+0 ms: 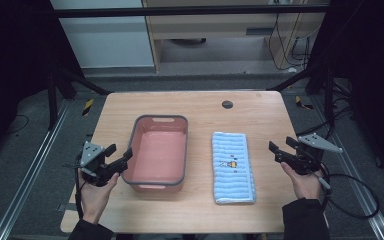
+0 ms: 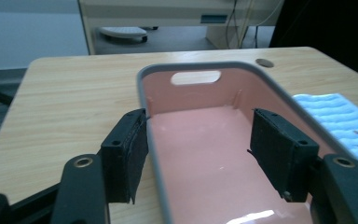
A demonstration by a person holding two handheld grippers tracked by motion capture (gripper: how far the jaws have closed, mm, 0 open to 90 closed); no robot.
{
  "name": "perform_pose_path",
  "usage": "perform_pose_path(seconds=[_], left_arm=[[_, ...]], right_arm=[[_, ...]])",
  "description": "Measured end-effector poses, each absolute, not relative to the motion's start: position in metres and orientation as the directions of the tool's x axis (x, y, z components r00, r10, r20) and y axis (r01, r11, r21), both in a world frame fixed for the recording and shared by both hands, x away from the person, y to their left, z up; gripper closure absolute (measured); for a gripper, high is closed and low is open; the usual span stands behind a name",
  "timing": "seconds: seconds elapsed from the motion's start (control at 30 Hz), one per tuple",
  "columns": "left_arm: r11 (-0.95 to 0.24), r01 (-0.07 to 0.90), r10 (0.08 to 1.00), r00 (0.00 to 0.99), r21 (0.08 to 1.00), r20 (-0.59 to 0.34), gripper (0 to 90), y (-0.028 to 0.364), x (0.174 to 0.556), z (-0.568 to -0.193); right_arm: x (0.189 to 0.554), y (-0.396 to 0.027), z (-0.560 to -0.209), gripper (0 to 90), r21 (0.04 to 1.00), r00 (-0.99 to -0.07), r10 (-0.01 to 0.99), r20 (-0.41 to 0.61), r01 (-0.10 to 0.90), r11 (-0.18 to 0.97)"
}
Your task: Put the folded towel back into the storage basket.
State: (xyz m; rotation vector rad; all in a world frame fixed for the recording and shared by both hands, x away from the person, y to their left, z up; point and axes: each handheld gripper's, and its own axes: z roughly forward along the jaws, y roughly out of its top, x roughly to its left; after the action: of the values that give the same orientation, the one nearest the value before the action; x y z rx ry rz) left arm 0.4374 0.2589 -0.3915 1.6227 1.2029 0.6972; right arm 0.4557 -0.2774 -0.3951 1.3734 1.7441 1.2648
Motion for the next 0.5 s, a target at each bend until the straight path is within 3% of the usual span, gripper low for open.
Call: perform_pose_path(seconds=[0.5], left_arm=[[-0.111,0.362,0.898,0.436,0.926,-0.063,37.8,0.207,0.442,-0.384]], right_arm=[[0.475,-0.265,-0.378,37.0,0.916,-0.328,0.941,0.087,0.397,0.054]])
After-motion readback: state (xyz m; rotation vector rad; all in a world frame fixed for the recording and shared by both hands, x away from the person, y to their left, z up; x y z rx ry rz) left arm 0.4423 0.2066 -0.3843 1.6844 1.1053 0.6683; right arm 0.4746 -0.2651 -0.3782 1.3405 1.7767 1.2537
